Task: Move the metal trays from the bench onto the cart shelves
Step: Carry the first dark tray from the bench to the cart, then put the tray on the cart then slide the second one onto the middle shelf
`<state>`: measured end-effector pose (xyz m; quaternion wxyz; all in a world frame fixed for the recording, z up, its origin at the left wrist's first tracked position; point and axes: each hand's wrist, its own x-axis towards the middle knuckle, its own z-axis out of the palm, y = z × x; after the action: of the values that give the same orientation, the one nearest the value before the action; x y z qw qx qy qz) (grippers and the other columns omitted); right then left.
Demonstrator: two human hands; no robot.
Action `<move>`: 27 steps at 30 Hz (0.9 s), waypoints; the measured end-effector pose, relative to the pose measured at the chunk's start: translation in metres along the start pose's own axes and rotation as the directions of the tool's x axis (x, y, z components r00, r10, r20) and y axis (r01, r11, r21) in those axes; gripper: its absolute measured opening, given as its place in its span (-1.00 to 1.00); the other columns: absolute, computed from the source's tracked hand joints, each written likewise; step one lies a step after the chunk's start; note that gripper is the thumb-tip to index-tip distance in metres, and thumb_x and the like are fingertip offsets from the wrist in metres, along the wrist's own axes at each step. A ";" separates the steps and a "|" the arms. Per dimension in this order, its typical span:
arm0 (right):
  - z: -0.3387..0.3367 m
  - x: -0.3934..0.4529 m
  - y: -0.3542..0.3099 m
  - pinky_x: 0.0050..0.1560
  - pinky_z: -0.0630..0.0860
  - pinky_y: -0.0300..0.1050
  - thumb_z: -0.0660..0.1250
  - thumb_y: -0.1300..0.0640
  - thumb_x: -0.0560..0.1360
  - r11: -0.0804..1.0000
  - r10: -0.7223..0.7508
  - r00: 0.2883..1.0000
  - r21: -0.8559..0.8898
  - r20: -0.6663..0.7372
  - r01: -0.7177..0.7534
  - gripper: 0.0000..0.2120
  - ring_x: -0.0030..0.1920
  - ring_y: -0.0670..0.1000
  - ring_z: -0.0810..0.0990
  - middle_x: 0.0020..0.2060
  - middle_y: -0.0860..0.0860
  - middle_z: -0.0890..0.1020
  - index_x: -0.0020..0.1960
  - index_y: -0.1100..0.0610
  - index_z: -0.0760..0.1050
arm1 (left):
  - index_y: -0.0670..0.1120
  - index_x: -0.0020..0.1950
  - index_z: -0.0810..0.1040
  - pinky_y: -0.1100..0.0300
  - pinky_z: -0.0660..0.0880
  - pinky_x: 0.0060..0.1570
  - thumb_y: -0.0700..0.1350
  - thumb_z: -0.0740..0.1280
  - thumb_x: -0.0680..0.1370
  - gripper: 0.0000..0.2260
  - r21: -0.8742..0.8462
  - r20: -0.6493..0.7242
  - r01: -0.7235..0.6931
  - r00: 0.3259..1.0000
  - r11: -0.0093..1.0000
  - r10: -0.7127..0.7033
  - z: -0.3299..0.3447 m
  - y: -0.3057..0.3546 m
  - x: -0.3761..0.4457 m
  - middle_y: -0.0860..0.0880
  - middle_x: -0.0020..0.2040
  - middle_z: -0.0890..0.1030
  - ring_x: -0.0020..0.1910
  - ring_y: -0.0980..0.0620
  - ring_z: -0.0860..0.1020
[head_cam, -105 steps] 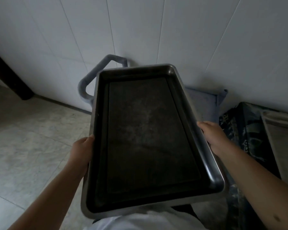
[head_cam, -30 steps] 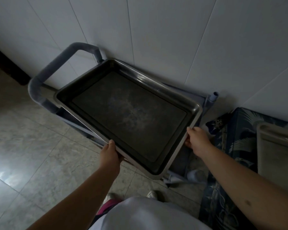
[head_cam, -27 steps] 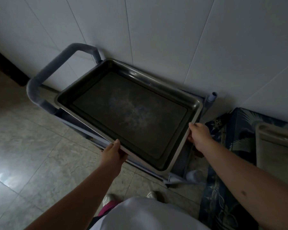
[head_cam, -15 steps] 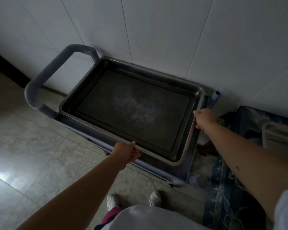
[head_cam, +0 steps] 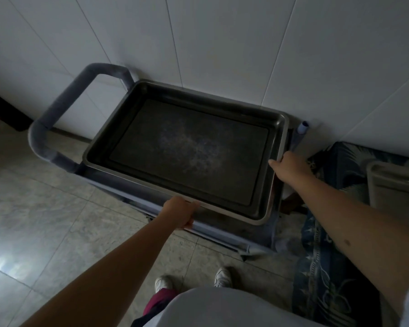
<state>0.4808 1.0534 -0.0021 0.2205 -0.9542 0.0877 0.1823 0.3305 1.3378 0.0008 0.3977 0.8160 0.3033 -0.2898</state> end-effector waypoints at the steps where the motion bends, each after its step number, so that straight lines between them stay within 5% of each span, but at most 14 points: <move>1: 0.005 -0.015 0.000 -0.01 0.56 0.14 0.25 -0.20 0.56 0.999 -0.014 0.999 -0.031 -0.036 0.013 -0.54 0.02 0.26 0.58 0.09 0.18 0.56 0.24 0.15 0.36 | -0.11 -0.27 0.55 0.17 0.56 -0.41 0.05 0.27 0.64 -0.65 0.139 -0.013 -0.075 0.997 0.988 0.077 -0.004 -0.004 -0.001 -0.03 -0.39 0.61 -0.45 0.06 0.59; 6: 0.044 -0.103 -0.009 0.05 0.54 0.12 0.15 -0.43 0.44 0.912 -0.321 0.932 -0.321 -0.168 0.256 -0.24 0.25 0.22 0.49 0.35 0.16 0.42 0.46 0.02 0.20 | 0.07 0.12 0.52 0.06 0.60 -0.02 0.15 0.26 0.61 -0.79 0.451 -0.059 -0.371 0.895 0.812 0.442 -0.028 -0.032 -0.022 -0.01 0.02 0.65 -0.06 0.07 0.61; 10: 0.083 -0.161 -0.027 0.41 0.26 0.24 -0.06 -0.59 0.36 0.885 -0.322 0.947 -0.363 -0.021 0.292 -0.06 0.54 0.17 0.13 0.59 0.09 0.11 0.56 -0.05 0.00 | 0.11 0.60 0.11 -0.18 0.27 0.45 0.39 0.18 0.53 -0.28 0.657 -0.023 -0.436 0.804 0.615 0.594 -0.046 -0.058 -0.029 -0.06 0.63 0.11 0.57 -0.12 0.15; 15: 0.117 -0.208 -0.054 0.49 -0.09 0.31 -0.17 -0.66 0.28 0.903 -0.201 0.980 -0.387 -0.002 0.184 0.05 0.58 0.14 -0.26 0.59 0.04 -0.30 0.58 -0.09 -0.26 | 0.14 0.60 -0.29 -0.28 -0.05 0.49 0.60 -0.24 0.36 -0.07 0.775 0.066 -0.451 0.754 0.442 0.654 -0.078 -0.092 -0.028 -0.08 0.59 -0.37 0.56 -0.12 -0.33; 19: 0.130 -0.237 -0.071 0.47 -0.20 0.32 -0.18 -0.67 0.26 0.918 -0.130 0.990 -0.384 -0.057 0.098 0.07 0.56 0.14 -0.31 0.57 0.04 -0.34 0.58 -0.09 -0.30 | 0.16 0.56 -0.37 -0.30 -0.11 0.47 0.60 -0.32 0.33 -0.10 0.807 0.118 -0.490 0.679 0.329 0.724 -0.100 -0.102 -0.022 -0.08 0.58 -0.41 0.54 -0.13 -0.37; 27: 0.150 -0.301 -0.065 0.49 -0.08 0.36 -0.18 -0.67 0.31 0.964 0.111 0.947 -0.200 -0.301 -0.177 0.05 0.59 0.14 -0.17 0.61 0.09 -0.17 0.60 -0.05 -0.15 | 0.12 0.60 -0.31 -0.28 -0.08 0.51 0.59 -0.31 0.36 -0.09 0.743 0.345 -0.649 0.581 0.164 0.737 -0.111 -0.090 -0.029 -0.11 0.61 -0.33 0.57 -0.15 -0.32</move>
<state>0.1736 1.2051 0.0141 0.0823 -0.9802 0.1675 0.0666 0.2718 1.4670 0.0362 0.0454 0.9558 -0.2547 -0.1399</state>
